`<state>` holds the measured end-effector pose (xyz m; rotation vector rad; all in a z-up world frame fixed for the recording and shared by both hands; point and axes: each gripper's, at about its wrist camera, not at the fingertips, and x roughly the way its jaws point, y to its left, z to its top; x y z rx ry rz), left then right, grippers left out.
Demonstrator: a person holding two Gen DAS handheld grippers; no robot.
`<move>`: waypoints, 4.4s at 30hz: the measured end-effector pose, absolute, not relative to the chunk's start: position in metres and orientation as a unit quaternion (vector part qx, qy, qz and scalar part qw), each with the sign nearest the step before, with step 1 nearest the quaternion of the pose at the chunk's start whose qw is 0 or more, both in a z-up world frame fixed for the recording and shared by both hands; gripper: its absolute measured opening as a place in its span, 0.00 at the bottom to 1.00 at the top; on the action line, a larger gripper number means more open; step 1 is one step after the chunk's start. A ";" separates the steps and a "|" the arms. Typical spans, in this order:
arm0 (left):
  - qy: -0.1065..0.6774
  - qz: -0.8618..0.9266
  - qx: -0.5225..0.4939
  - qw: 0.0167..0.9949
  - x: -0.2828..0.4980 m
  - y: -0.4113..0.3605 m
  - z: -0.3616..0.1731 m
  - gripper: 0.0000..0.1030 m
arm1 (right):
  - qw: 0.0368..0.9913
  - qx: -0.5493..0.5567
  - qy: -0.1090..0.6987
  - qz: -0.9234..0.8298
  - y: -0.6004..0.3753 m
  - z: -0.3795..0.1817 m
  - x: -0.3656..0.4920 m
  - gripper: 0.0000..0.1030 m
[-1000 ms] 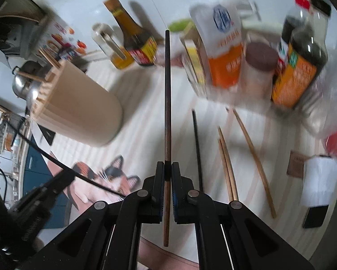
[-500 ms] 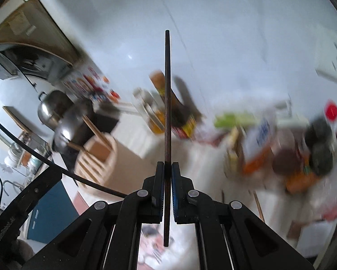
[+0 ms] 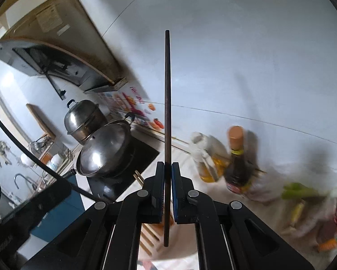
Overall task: Organize utensils
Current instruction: 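Carry both dark chopsticks over the beige holder and lower them in, then open both tools to release the chopsticks and move back to the counter, then grasp a dark chopstick with the left tool while the right tool grasps a light wooden one, then lift both held chopsticks and carry them toward the beige holder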
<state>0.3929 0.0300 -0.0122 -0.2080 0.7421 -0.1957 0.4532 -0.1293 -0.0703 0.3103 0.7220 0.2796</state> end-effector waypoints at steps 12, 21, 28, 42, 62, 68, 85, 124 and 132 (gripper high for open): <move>0.422 -0.088 -0.108 0.896 0.414 0.038 -0.056 0.03 | 0.914 0.124 0.352 0.161 -0.109 -0.117 0.474 0.05; 0.451 -0.083 -0.127 0.879 0.405 0.044 -0.060 0.10 | 0.897 0.109 0.384 0.187 -0.119 -0.121 0.459 0.16; 0.408 -0.027 -0.106 0.907 0.367 0.054 -0.039 0.85 | 0.904 0.132 0.369 0.169 -0.161 -0.095 0.415 0.49; 0.451 -0.020 -0.046 0.891 0.301 0.014 -0.123 1.00 | 0.904 0.132 0.407 0.004 -0.258 -0.145 0.285 1.00; 0.628 -0.149 0.071 0.760 0.273 -0.181 -0.323 0.77 | 0.788 0.188 0.579 -0.095 -0.379 -0.301 0.228 0.27; 0.622 -0.151 0.112 0.760 0.278 -0.204 -0.338 0.62 | 0.770 0.137 0.618 -0.076 -0.380 -0.322 0.248 0.27; 0.659 -0.140 0.064 0.737 0.257 -0.138 -0.330 0.04 | 0.699 0.122 0.702 -0.059 -0.363 -0.370 0.237 0.07; 0.659 -0.127 0.095 0.736 0.237 -0.140 -0.329 0.04 | 0.673 0.079 0.731 -0.085 -0.326 -0.377 0.238 0.07; 0.632 -0.140 0.066 0.760 0.230 -0.131 -0.298 0.03 | 0.717 0.136 0.679 -0.078 -0.321 -0.359 0.209 0.07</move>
